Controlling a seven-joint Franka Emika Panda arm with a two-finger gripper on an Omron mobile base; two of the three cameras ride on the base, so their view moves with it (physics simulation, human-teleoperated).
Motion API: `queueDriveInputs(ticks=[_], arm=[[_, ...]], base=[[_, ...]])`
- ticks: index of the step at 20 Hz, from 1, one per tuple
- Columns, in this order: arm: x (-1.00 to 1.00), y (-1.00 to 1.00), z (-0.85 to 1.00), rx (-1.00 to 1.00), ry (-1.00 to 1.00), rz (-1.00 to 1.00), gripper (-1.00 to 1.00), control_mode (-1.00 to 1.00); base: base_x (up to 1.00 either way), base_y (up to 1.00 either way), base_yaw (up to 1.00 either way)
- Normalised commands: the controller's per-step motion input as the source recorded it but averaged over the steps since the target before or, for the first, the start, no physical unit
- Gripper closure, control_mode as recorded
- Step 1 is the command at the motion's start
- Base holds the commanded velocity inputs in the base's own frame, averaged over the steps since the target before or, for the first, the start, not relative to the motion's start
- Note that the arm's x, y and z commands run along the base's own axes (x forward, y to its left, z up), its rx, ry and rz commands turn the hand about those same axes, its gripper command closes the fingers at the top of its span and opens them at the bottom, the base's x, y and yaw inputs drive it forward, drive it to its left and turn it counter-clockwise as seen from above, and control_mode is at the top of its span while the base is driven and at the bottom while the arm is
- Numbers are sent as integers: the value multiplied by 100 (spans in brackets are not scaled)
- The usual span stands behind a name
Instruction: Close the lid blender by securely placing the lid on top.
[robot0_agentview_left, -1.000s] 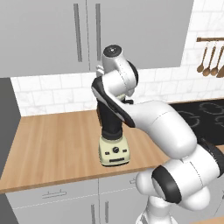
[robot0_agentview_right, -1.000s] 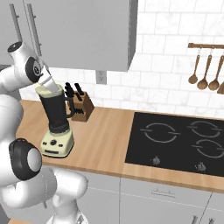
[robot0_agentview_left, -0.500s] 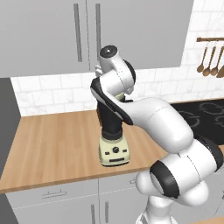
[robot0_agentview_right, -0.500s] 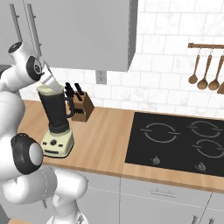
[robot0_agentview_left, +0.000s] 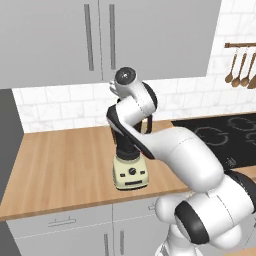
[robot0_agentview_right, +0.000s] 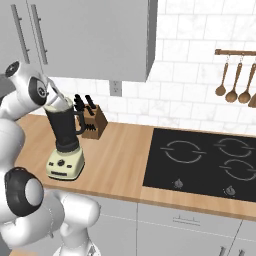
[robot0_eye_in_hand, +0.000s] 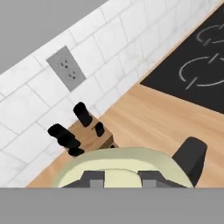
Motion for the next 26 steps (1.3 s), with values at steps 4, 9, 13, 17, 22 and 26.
queueDriveInputs(ticks=[4,9,13,17,22,26], arm=[[4,1,-23,0,-12,0,100,-100],[0,5,-8,0,-1,0,-100,-100],[-2,4,-6,0,0,0,-100,-100],[-9,0,0,0,-5,0,-100,-100],[-41,1,0,0,-6,0,-100,-100],[-61,0,0,3,-10,0,-100,-100]], base=[[0,0,0],[0,0,0],[0,0,0],[0,0,0],[0,0,0],[0,0,0]])
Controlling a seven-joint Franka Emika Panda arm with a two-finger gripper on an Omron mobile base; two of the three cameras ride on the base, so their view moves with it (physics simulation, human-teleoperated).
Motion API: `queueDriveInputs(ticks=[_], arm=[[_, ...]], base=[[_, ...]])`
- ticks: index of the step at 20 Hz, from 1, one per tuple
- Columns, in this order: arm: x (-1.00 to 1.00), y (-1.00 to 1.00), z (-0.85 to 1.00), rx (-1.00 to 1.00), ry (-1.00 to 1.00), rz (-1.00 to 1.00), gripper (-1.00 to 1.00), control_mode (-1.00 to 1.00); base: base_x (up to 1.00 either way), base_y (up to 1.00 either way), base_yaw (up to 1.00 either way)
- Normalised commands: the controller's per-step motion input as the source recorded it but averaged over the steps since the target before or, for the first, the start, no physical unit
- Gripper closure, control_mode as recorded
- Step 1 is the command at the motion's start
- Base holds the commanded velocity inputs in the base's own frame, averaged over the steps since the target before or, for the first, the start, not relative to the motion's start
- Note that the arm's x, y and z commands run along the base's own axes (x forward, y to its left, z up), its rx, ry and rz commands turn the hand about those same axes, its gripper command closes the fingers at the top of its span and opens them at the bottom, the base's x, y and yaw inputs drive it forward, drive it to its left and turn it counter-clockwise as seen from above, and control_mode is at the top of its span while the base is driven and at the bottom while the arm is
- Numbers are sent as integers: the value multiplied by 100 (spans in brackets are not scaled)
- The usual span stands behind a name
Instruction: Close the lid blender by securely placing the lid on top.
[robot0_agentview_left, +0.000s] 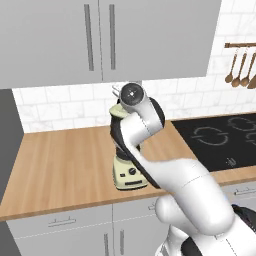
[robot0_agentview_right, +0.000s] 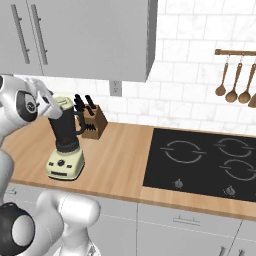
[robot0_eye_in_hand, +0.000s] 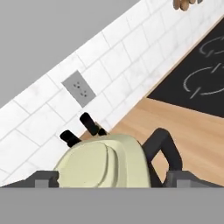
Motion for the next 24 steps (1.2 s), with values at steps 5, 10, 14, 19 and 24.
queueDriveInputs(ticks=[5,10,14,19,24], arm=[[-83,-4,0,7,-12,0,-100,-100],[-80,-24,0,1,-12,0,-100,-100],[-40,-63,0,0,-12,0,-100,-100],[-24,-64,1,0,-14,-1,-100,-100],[-5,-26,0,0,0,0,-100,-100]], base=[[0,0,0],[0,0,0],[0,0,0],[0,0,0],[0,0,0]])
